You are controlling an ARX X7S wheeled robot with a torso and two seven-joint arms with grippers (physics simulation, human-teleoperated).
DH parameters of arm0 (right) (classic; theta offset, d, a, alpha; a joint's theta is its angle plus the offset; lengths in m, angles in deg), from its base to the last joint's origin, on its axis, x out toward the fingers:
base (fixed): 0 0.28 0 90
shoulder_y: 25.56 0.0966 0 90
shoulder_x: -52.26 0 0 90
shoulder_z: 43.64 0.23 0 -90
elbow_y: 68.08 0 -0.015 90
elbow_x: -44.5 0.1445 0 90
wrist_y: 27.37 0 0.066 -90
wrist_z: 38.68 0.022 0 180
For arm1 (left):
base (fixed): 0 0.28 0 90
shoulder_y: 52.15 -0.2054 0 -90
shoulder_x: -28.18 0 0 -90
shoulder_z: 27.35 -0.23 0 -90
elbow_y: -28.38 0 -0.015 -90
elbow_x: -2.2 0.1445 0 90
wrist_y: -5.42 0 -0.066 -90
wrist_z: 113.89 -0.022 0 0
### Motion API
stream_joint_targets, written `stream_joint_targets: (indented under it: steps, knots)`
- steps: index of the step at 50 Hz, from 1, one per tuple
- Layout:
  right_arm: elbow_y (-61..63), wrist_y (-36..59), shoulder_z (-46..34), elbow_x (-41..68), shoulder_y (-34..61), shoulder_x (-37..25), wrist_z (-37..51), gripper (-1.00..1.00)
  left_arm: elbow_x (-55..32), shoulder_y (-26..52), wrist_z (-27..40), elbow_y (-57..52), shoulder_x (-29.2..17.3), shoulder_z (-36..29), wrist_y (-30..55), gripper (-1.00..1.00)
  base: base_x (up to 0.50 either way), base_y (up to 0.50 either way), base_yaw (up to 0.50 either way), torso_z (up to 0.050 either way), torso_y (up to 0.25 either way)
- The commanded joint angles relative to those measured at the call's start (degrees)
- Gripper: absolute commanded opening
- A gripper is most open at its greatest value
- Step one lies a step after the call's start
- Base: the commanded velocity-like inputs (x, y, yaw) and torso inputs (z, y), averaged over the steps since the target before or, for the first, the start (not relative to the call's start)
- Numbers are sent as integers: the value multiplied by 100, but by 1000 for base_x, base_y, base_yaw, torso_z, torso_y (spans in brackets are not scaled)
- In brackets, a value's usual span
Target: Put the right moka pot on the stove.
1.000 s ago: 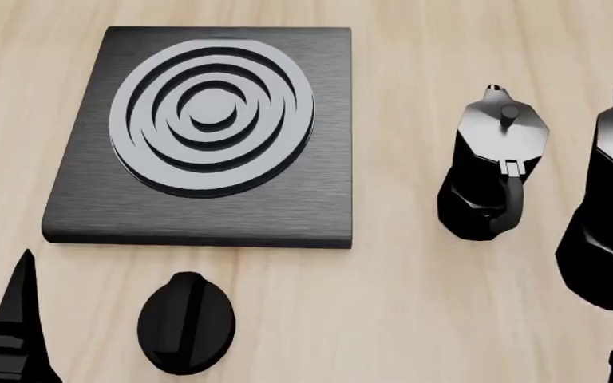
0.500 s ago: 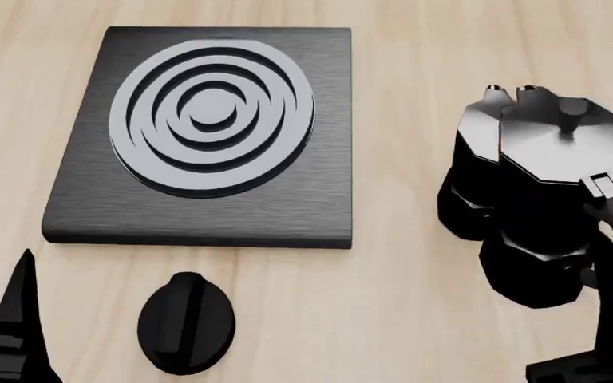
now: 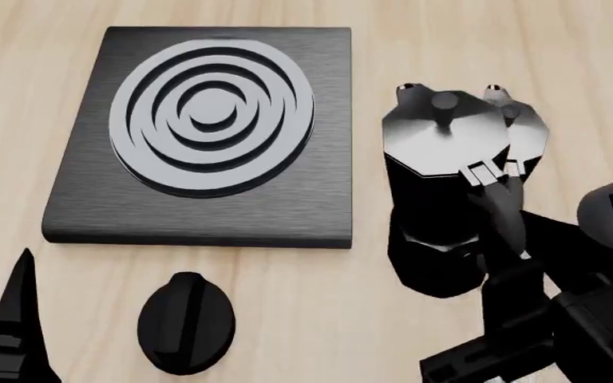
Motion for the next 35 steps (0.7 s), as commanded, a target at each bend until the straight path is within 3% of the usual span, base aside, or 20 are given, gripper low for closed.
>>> stream_joint_targets:
  steps: [1, 35]
  knots:
    - [-271, 130, -912, -174, 1106, 443, 90, -100, 25, -33, -27, 19, -8, -18, -66, 100, 0, 0, 0, 0, 0]
    - [-1474, -22, -2380, -2114, 2290, 1892, -1105, -100, -57, 2, -19, 44, -50, -24, -154, 100, 0, 0, 0, 0, 1]
